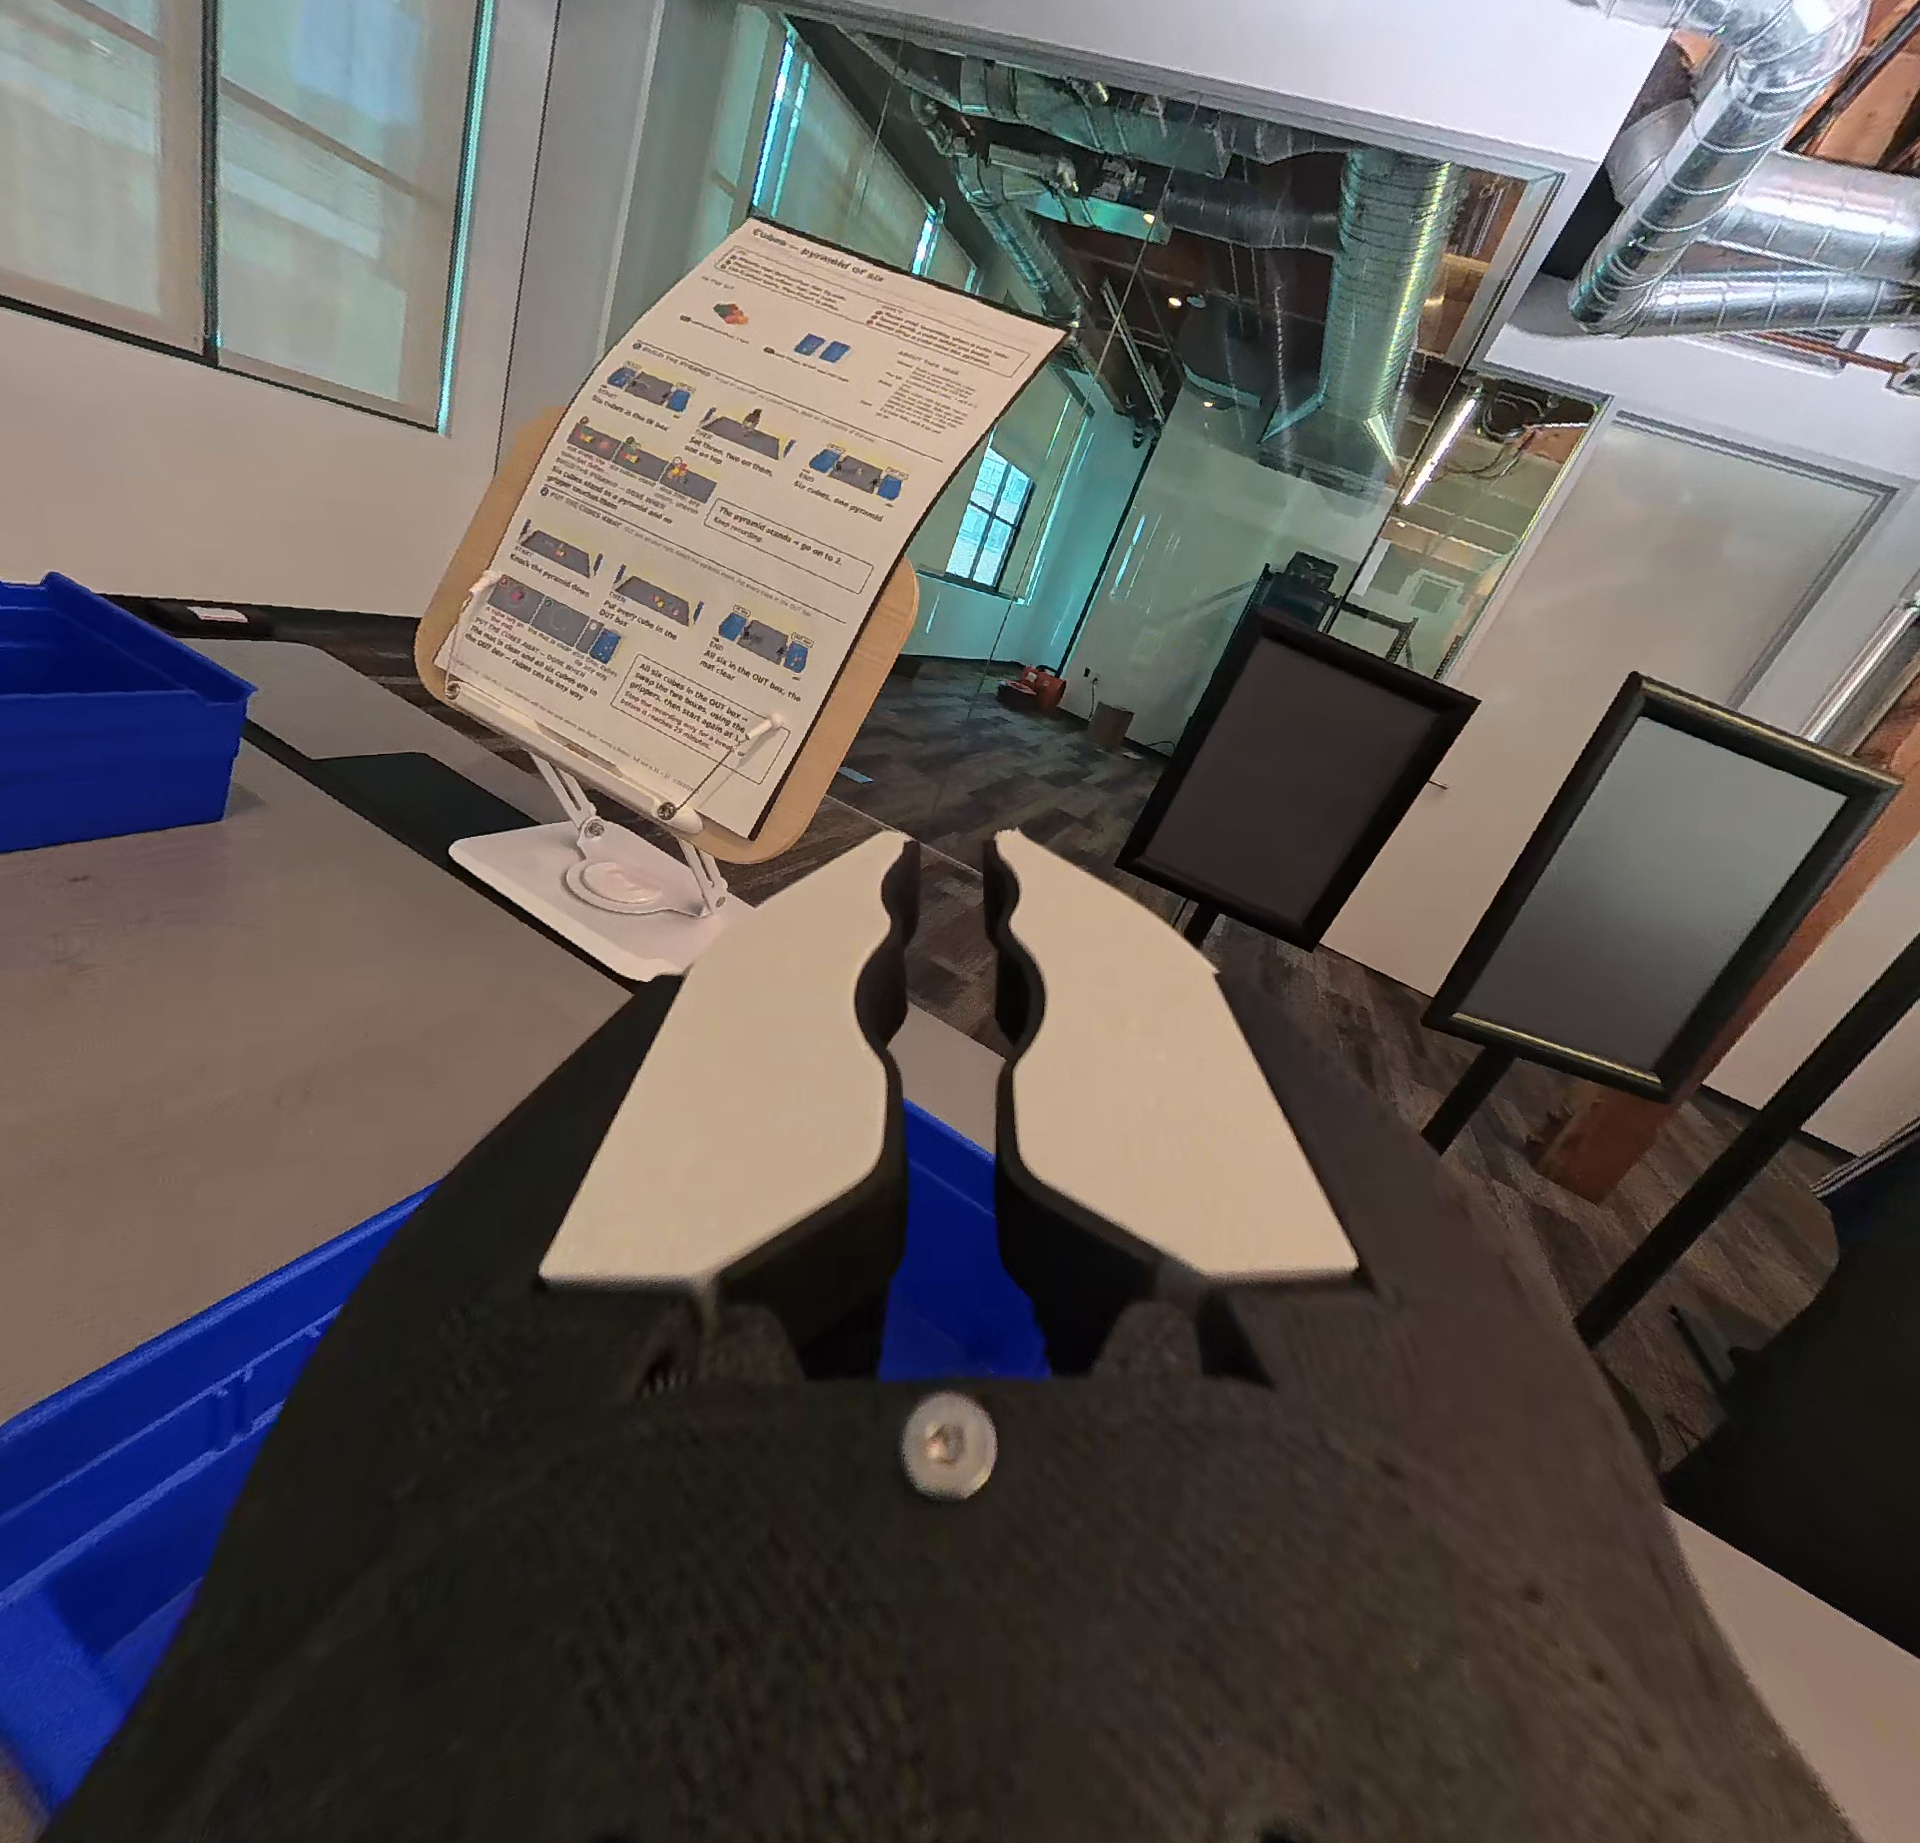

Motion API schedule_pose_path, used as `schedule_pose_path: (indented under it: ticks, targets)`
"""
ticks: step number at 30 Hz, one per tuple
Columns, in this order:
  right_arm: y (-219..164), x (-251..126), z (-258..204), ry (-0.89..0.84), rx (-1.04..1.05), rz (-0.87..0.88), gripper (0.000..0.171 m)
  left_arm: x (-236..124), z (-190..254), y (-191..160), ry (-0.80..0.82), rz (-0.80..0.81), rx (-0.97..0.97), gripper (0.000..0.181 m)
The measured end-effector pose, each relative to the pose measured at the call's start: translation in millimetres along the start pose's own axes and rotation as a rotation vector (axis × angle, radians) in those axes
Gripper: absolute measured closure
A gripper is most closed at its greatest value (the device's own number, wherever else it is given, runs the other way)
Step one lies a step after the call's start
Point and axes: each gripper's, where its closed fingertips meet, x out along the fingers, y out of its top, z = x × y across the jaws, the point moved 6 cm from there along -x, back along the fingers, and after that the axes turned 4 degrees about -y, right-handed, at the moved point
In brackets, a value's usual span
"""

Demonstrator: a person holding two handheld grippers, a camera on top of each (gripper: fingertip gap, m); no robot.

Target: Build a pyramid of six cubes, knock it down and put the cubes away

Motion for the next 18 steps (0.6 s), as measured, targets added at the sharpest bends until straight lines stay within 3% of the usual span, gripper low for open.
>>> schedule_pose_path:
  ticks: [3,7,12,18]
  targets:
    - [-3,2,0,0.008,0.004,-0.014,0.159,17,47,79,-0.117,0.145,0.153,0.153]
    - [-7,3,-3,0.021,-0.003,-0.045,0.159,93,124,154,-0.345,0.152,0.273,0.153]
    - [-11,7,-8,0.058,0.003,-0.059,0.159,170,169,196,-0.424,0.028,0.371,0.153]
    - [-23,16,-14,0.103,-0.019,-0.127,0.159,209,182,207,-0.401,-0.085,0.445,0.153]
